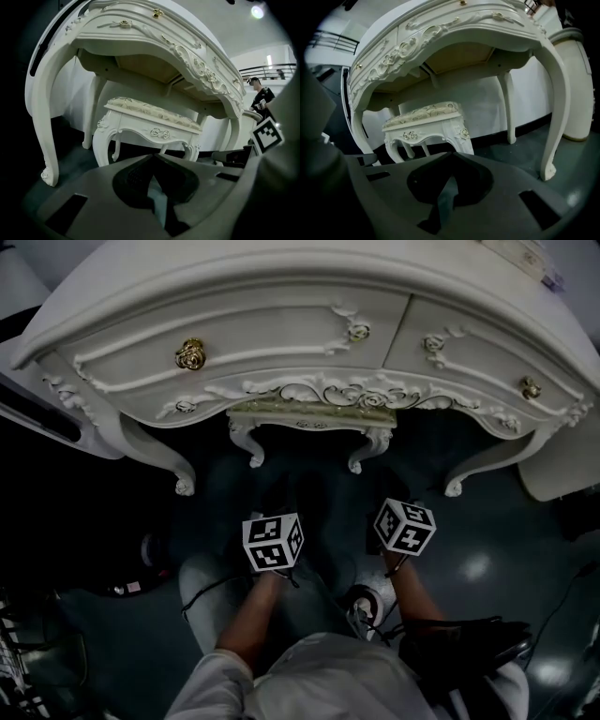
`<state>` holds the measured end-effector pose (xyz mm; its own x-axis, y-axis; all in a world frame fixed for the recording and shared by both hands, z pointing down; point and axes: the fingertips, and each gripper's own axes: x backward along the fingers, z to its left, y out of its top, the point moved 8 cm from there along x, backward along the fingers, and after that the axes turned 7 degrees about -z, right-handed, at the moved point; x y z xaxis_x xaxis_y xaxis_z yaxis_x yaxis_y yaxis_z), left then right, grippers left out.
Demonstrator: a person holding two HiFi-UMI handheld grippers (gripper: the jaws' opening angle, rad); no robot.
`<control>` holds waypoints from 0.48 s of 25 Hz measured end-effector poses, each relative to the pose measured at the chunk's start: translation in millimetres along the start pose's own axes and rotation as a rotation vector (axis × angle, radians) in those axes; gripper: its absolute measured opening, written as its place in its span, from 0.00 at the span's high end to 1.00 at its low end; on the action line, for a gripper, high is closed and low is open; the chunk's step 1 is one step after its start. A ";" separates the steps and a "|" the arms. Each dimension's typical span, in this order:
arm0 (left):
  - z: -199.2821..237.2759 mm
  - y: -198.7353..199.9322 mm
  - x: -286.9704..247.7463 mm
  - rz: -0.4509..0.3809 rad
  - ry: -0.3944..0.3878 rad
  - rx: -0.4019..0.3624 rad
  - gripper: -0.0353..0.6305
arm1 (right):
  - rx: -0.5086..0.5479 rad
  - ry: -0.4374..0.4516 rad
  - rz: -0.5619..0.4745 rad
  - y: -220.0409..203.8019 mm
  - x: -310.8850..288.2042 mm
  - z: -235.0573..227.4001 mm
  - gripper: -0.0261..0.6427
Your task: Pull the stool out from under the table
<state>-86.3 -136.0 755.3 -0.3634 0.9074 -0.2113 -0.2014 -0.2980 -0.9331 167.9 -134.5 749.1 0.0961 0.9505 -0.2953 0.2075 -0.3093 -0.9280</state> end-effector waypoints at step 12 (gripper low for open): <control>28.3 -13.4 25.9 0.003 0.065 0.018 0.93 | 0.059 -0.059 -0.036 0.9 -35.5 -5.6 0.74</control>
<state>-118.8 -116.9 770.6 -0.3044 0.9235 -0.2334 -0.2171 -0.3059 -0.9270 170.1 -168.6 760.0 0.0320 0.9615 -0.2730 0.1515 -0.2747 -0.9495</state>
